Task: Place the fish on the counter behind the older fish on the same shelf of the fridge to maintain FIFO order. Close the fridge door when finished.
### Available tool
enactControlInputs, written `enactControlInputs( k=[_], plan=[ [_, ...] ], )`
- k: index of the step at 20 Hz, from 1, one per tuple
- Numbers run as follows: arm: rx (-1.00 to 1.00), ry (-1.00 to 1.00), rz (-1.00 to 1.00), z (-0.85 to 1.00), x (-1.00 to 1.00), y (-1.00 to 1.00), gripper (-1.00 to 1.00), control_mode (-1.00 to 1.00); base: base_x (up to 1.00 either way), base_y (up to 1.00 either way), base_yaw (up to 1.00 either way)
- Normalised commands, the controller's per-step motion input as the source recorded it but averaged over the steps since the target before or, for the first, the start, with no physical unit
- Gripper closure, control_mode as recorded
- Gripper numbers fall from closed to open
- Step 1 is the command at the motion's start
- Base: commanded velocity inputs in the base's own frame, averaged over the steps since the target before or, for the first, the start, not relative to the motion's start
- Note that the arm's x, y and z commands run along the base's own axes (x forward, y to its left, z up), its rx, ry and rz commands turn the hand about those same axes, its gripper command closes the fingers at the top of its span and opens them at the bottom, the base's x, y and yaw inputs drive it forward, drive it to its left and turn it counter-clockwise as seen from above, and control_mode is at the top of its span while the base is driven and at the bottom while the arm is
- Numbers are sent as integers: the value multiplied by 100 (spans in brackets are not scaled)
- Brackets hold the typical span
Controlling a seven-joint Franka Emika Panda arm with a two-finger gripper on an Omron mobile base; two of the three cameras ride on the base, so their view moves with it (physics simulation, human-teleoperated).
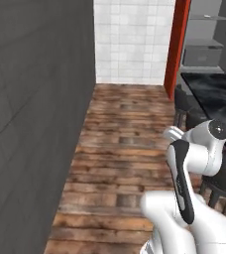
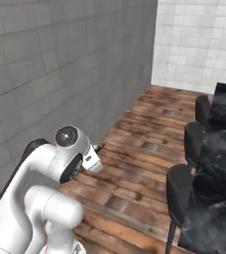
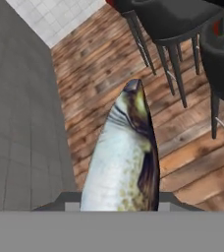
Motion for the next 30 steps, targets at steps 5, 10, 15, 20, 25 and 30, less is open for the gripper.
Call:
enactControlInputs(
  k=[5, 10, 15, 20, 25, 30],
  plan=[
    [0, 0, 0, 0, 0, 0, 100, 100, 100, 36, -43],
    [0, 0, 0, 0, 0, 0, 100, 100, 100, 58, -41],
    [0, 0, 0, 0, 0, 0, 100, 100, 100, 92, -37],
    [0, 0, 0, 0, 0, 0, 100, 100, 100, 81, -34],
    [0, 0, 0, 0, 0, 0, 100, 100, 100, 74, -33],
    [0, 0, 0, 0, 0, 0, 100, 100, 100, 59, -32]
  ],
)
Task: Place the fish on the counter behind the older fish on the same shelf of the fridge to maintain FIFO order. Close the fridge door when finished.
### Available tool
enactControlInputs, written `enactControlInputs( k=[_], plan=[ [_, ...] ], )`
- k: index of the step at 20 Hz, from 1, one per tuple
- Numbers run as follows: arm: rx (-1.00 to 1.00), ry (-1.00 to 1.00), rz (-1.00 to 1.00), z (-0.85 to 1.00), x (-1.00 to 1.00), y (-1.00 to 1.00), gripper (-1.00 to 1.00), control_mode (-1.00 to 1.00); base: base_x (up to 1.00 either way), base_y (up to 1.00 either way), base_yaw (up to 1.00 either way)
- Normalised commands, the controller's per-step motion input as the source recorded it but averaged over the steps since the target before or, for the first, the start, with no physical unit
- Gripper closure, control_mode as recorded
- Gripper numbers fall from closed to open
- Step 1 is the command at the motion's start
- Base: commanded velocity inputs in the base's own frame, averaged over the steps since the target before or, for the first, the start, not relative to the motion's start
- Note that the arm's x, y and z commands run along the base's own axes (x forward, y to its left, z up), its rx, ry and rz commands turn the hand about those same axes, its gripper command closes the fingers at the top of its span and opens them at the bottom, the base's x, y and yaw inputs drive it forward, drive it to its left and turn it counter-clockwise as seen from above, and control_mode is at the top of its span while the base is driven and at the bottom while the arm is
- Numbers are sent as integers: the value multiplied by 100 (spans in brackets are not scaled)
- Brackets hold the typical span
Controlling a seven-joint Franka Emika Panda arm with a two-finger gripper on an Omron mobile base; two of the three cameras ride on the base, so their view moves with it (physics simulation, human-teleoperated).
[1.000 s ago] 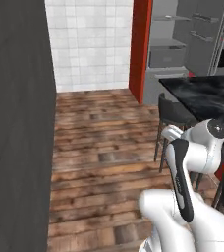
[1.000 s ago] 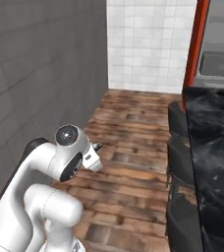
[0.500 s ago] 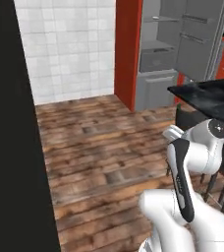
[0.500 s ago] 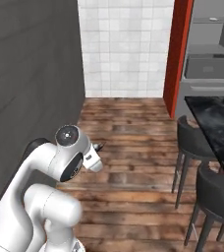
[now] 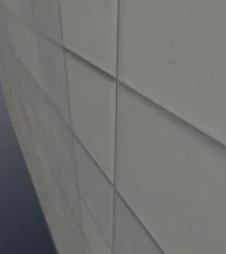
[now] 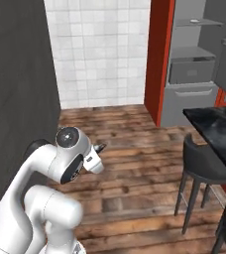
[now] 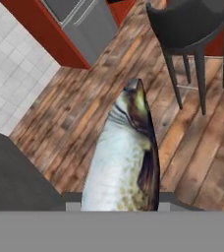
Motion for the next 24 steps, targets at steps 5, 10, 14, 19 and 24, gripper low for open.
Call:
enactControlInputs(
  k=[5, 10, 14, 19, 24],
  plan=[
    [0, 0, 0, 0, 0, 0, 100, 100, 100, 47, -30],
    [0, 0, 0, 0, 0, 0, 100, 100, 100, 50, -30],
    [0, 0, 0, 0, 0, 0, 100, 100, 100, 42, -28],
    [0, 0, 0, 0, 0, 0, 100, 100, 100, 25, -25],
    [0, 0, 0, 0, 0, 0, 100, 100, 100, 4, -17]
  ],
)
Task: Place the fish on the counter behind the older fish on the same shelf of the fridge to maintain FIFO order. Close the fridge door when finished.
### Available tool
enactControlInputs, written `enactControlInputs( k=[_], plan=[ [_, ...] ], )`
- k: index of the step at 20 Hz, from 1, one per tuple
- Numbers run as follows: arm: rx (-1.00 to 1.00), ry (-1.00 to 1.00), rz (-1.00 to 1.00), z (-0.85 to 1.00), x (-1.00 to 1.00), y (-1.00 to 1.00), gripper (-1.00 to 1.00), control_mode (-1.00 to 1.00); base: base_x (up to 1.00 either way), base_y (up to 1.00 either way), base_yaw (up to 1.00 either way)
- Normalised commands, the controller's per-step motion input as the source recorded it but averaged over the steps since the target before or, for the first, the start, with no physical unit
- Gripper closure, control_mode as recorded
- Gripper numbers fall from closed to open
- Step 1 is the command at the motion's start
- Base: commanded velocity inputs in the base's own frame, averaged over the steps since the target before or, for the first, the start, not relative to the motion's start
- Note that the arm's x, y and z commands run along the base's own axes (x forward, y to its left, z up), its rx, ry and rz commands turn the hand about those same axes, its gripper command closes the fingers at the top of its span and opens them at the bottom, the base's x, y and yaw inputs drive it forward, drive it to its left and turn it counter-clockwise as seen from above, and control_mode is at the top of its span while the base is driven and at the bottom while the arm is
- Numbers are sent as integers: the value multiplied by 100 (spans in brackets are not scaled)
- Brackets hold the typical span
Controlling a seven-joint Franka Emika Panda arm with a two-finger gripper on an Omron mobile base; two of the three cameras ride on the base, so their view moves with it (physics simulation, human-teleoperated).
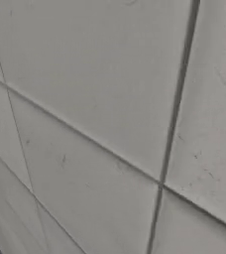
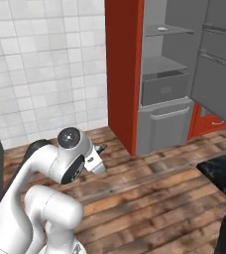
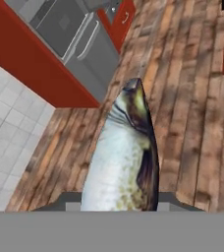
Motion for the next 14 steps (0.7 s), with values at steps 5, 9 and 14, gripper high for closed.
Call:
enactControlInputs(
  k=[5, 9, 14],
  plan=[
    [0, 0, 0, 0, 0, 0, 100, 100, 100, 0, -12],
    [0, 0, 0, 0, 0, 0, 100, 100, 100, 0, -7],
    [0, 0, 0, 0, 0, 0, 100, 100, 100, -8, -2]
  ],
)
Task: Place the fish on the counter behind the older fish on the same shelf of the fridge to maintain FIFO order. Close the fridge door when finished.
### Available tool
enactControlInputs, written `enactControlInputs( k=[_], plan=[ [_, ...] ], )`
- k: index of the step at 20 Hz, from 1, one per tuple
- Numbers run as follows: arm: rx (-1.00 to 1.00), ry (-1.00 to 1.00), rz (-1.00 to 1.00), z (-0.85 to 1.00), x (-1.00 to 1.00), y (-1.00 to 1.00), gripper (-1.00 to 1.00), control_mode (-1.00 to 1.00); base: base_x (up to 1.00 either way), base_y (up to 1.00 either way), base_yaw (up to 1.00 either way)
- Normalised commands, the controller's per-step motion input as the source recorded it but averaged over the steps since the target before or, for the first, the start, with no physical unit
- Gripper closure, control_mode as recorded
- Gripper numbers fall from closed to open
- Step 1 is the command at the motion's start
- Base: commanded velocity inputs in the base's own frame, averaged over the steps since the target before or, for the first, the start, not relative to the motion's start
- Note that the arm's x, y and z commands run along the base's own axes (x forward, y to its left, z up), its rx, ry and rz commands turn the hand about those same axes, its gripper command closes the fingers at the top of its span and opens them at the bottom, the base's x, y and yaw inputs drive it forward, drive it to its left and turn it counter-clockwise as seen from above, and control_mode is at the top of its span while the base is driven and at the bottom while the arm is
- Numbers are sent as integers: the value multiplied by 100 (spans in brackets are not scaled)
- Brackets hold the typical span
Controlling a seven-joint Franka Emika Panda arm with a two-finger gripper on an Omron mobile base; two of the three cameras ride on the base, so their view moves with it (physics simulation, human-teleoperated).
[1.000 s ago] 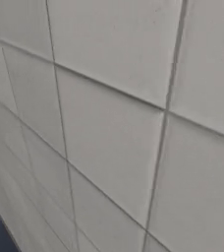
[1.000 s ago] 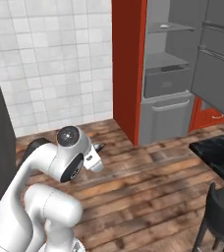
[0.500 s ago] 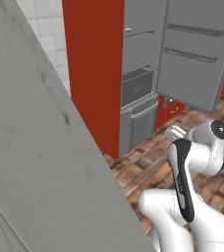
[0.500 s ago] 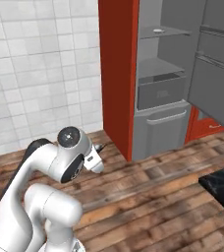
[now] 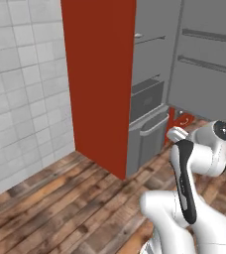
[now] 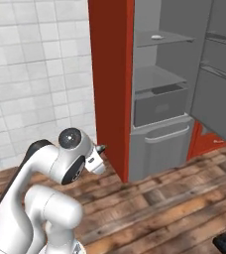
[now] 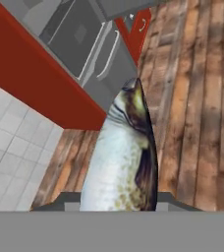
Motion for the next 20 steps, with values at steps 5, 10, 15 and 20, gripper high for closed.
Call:
enactControlInputs(
  k=[5, 10, 15, 20],
  plan=[
    [0, 0, 0, 0, 0, 0, 100, 100, 100, -41, 0],
    [0, 0, 0, 0, 0, 0, 100, 100, 100, -41, 0],
    [0, 0, 0, 0, 0, 0, 100, 100, 100, -36, 5],
    [0, 0, 0, 0, 0, 0, 100, 100, 100, -33, 14]
  ],
)
